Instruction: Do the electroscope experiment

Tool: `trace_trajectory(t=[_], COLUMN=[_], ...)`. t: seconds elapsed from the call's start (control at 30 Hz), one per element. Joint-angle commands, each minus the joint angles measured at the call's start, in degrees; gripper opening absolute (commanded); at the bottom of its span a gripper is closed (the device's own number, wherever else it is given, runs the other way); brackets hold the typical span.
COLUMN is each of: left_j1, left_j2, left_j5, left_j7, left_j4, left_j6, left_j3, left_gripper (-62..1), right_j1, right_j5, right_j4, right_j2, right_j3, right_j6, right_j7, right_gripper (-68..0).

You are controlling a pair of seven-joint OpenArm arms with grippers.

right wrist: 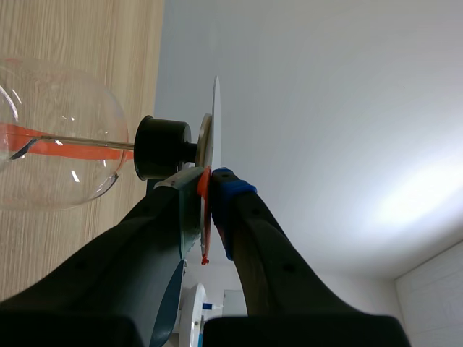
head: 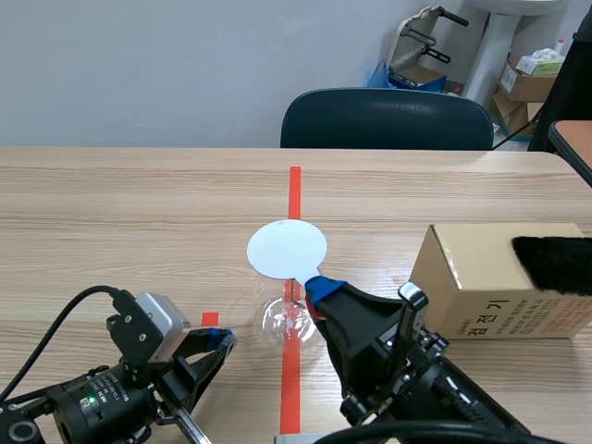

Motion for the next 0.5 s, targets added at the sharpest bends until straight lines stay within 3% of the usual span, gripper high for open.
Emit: trace_trajectory(t=[0.0,0.47], left_j1=[0.0,0.0], left_j2=[0.3,0.3], left_j5=[0.2,0.2], left_j7=[-1.0,-1.0], left_j4=[1.0,1.0], left_j6=[-0.1,-0.1], left_j3=[0.2,0.2], left_gripper=[-58.2,-58.2], right_j1=[0.7,0.7], right_j5=[-0.1,0.0], right_j4=[0.9,0.9], right_j2=[0.3,0.3], right_j3=[0.4,0.4], right_j6=[-0.7,-0.7], right_j7=[0.0,-0.3], right_gripper=[-66.2,-66.2])
